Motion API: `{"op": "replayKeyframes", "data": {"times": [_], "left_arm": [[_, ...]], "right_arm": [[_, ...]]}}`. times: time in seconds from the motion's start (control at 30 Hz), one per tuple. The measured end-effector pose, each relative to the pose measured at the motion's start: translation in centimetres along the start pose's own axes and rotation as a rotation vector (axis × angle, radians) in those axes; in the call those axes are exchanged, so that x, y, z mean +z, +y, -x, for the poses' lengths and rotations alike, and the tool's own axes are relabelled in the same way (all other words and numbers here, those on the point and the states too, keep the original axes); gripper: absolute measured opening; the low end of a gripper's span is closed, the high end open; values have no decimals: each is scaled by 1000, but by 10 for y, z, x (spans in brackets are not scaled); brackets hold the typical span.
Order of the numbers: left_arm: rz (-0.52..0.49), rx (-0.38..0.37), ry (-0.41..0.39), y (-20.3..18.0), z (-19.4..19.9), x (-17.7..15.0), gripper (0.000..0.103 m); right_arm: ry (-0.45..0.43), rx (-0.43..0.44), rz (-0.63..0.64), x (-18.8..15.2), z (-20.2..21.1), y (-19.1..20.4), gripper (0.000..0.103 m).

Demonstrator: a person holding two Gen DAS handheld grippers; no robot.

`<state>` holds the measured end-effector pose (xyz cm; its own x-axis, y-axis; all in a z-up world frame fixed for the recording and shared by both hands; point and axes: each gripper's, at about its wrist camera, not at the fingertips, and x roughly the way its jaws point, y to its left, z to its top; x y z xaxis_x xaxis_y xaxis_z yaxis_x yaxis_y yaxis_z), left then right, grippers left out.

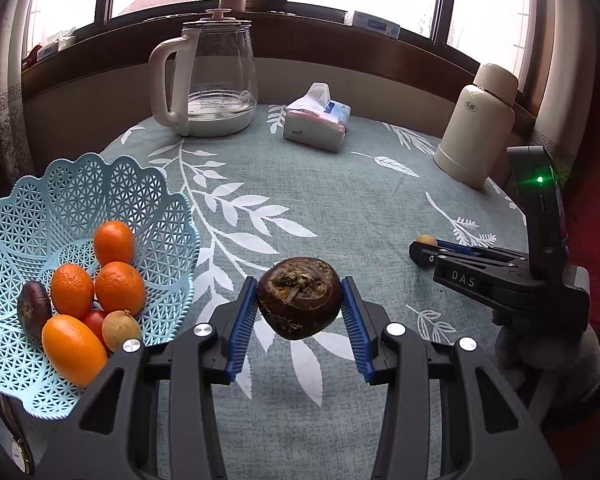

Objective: Organize fruits
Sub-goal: 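Lift the dark brown fruit with the left tool while the right grasps the small tan fruit, then carry the dark brown fruit into the blue basket and open the left tool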

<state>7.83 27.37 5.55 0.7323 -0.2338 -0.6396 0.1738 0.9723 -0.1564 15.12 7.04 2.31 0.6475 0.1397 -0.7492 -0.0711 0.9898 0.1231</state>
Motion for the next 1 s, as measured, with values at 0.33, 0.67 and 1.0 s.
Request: {"op": "replayKeyframes", "data": {"times": [0.33, 0.67, 1.0], "left_arm": [[-9, 10, -14, -3, 6, 1, 44], [-12, 32, -43, -1, 22, 3, 44], [-1, 52, -69, 6, 41, 1, 44]], "right_arm": [[-51, 26, 7, -9, 25, 7, 27], [-111, 98, -7, -23, 64, 22, 27], [-162, 145, -20, -32, 96, 32, 27]]}}
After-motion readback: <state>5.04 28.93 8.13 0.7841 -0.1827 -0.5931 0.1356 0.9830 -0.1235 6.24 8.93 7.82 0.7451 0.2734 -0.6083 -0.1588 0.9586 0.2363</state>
